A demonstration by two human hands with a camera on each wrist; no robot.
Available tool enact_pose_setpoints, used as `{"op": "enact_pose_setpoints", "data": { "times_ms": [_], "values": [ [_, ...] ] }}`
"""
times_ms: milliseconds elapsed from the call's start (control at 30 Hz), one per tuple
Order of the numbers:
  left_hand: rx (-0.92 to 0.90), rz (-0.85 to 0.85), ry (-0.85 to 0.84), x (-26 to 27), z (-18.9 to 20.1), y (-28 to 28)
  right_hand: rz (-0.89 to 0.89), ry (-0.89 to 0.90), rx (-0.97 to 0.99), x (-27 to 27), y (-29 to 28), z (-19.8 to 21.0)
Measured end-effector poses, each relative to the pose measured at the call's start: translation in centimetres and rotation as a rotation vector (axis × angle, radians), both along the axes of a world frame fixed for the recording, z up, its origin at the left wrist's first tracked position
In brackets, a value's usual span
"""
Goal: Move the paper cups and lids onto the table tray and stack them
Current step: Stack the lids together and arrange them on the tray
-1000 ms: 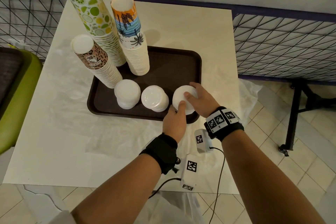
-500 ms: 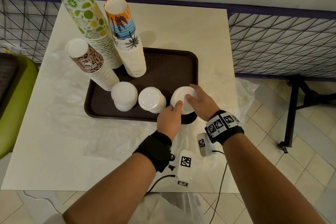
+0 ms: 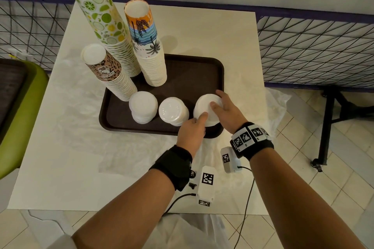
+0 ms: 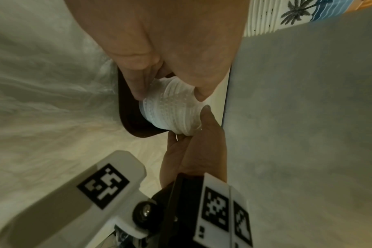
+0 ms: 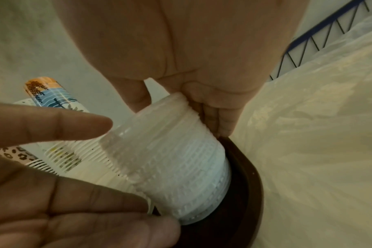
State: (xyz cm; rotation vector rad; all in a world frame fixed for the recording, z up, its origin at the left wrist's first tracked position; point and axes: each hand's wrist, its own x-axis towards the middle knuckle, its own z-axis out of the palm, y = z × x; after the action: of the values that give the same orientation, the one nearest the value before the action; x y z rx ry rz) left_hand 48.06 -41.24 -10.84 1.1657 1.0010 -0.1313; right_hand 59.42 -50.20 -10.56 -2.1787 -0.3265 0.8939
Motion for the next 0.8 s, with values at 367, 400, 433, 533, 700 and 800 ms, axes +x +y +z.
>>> {"op": "enact_pose_setpoints", "data": {
  "times_ms": [367,400,433,533,700,800],
  "values": [
    [0.128,0.092,0.073,-9.3,1.2,5.8,0.081,-0.599,0.012,-0.3,1.7,5.5],
    [0.184,0.164,0.061,-9.8,1.1,6.4,0.107,-0.611,0.052,-0.8,2.8,6.2],
    [0.21,0.222,0.046,-9.9,0.9,7.0,0.142,-0.595,0.089,-1.3,4.0,6.8],
    [0.183,0.272,-0.025,-8.6,1.0,7.5,0.249,-0.402,0.037,-2.7,8.0,7.9],
    [0.196,0.213,-0.062,-6.3,0.5,7.4,0.361,-0.198,-0.247,-4.3,11.7,7.5],
    [0.182,0.094,0.01,-5.7,-0.5,7.5,0.376,-0.159,-0.346,-4.8,12.5,6.7]
  ]
}}
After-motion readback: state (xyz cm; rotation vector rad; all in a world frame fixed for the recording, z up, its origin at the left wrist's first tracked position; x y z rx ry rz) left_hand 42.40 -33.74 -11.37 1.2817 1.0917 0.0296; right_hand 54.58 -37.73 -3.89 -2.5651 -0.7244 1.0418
